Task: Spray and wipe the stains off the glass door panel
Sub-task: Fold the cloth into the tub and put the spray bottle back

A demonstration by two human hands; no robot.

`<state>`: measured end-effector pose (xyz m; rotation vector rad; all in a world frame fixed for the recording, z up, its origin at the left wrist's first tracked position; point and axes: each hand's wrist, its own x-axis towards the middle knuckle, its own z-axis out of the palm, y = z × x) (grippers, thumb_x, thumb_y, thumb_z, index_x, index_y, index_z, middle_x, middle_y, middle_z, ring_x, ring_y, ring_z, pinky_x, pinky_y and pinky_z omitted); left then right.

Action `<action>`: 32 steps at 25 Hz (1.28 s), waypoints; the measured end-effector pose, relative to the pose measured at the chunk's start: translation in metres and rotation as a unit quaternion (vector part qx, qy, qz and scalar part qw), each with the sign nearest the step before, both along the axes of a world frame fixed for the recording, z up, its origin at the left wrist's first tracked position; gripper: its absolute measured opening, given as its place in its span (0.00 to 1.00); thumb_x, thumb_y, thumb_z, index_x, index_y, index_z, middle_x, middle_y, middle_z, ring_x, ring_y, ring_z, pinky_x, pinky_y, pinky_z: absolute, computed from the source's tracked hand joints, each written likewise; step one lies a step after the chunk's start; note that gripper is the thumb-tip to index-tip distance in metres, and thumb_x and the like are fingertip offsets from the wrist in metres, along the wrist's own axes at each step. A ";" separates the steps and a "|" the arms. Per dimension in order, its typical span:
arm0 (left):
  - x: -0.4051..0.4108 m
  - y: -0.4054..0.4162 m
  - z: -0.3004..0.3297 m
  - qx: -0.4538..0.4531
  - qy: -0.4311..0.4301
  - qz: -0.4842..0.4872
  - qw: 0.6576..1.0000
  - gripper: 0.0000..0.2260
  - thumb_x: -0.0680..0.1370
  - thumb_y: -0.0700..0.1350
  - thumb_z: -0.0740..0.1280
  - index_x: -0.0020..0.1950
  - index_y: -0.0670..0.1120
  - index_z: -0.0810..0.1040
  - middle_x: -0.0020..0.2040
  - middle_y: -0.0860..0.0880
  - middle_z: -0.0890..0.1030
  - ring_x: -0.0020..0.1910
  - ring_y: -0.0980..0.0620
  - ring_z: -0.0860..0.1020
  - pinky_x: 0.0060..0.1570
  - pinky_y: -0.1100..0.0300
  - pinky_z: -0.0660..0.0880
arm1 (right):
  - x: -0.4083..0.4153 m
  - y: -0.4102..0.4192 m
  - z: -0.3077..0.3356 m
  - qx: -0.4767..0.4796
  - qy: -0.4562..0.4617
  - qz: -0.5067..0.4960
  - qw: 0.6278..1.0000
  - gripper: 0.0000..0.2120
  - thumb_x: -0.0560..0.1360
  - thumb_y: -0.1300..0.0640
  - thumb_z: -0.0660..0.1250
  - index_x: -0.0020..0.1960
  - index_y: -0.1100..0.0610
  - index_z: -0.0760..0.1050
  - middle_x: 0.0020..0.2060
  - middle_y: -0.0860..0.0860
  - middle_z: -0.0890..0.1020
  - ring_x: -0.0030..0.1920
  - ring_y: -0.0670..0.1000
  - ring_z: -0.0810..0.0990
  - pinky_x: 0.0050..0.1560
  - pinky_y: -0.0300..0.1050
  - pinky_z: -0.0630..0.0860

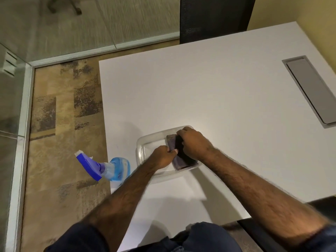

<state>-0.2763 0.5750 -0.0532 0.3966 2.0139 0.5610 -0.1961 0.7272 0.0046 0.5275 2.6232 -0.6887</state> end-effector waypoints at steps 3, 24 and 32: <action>0.006 -0.012 0.012 0.027 0.047 0.008 0.998 0.22 0.85 0.59 0.64 0.62 0.41 0.82 0.58 0.45 0.85 0.54 0.46 0.80 0.52 0.56 0.72 | 0.006 -0.005 0.007 0.021 0.021 -0.033 0.999 0.19 0.77 0.67 0.69 0.67 0.59 0.78 0.63 0.57 0.80 0.61 0.61 0.83 0.54 0.52 0.81; 0.036 -0.241 0.084 0.210 0.424 0.296 0.830 0.25 0.77 0.74 0.64 0.61 0.56 0.79 0.52 0.61 0.81 0.53 0.65 0.78 0.52 0.78 0.72 | -0.019 -0.207 0.027 -0.160 0.125 -0.007 0.979 0.39 0.74 0.41 0.81 0.80 0.49 0.71 0.76 0.49 0.78 0.71 0.52 0.78 0.65 0.42 0.71; 0.002 -0.225 0.066 0.208 0.445 0.163 0.856 0.27 0.74 0.52 0.80 0.65 0.34 0.82 0.57 0.37 0.87 0.55 0.37 0.86 0.60 0.41 0.83 | -0.032 -0.225 0.019 -0.178 0.131 -0.021 0.975 0.28 0.80 0.47 0.76 0.75 0.58 0.74 0.68 0.57 0.83 0.64 0.58 0.81 0.58 0.43 0.71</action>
